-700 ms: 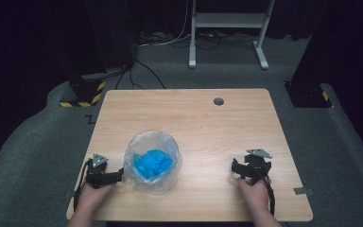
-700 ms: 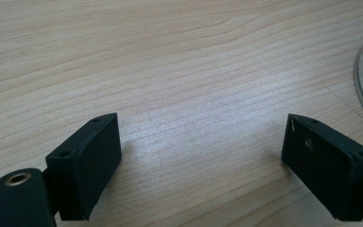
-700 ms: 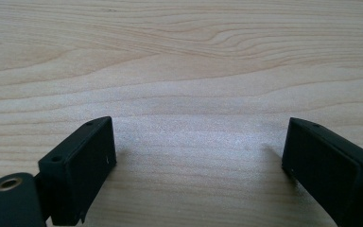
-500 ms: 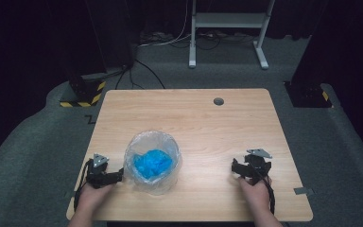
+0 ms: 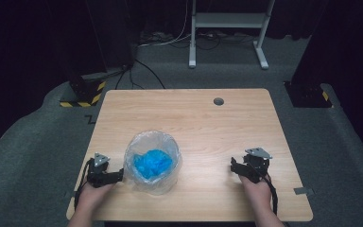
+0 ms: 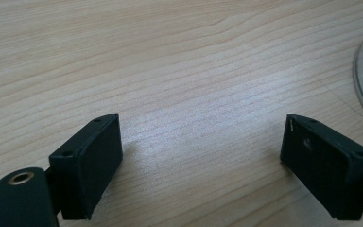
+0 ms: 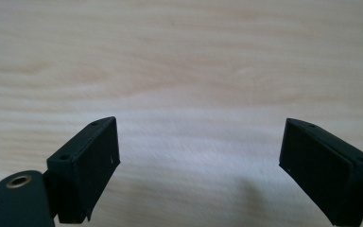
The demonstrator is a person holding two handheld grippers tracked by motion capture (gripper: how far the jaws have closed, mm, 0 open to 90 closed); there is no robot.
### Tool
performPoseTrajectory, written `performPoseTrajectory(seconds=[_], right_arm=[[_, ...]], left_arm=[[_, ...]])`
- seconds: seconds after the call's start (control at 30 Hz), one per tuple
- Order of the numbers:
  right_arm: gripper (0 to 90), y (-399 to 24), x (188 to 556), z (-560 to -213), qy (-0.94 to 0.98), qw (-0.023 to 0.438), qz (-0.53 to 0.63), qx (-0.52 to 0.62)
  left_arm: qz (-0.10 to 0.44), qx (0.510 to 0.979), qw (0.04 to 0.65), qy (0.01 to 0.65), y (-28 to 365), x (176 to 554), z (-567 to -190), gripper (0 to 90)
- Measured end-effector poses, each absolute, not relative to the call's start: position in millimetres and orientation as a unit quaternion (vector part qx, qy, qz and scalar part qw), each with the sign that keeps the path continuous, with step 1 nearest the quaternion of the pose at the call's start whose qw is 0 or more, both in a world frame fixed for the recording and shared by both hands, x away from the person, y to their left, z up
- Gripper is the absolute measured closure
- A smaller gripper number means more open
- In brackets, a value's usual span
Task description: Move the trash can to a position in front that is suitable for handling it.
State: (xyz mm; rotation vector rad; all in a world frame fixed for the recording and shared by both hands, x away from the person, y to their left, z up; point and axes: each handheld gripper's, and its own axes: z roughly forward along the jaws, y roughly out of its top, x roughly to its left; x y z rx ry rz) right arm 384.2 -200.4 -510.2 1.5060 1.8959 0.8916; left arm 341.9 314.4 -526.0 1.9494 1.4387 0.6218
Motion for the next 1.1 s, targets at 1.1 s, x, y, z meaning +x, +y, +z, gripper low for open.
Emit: performPoseTrajectory(seconds=[1.1], right_arm=[[12.5, -59, 357, -486, 0.777, 0.261, 0.426, 0.384]], left_arm=[[0.251, 0.753, 0.365, 0.487, 278, 327, -476, 16.6]])
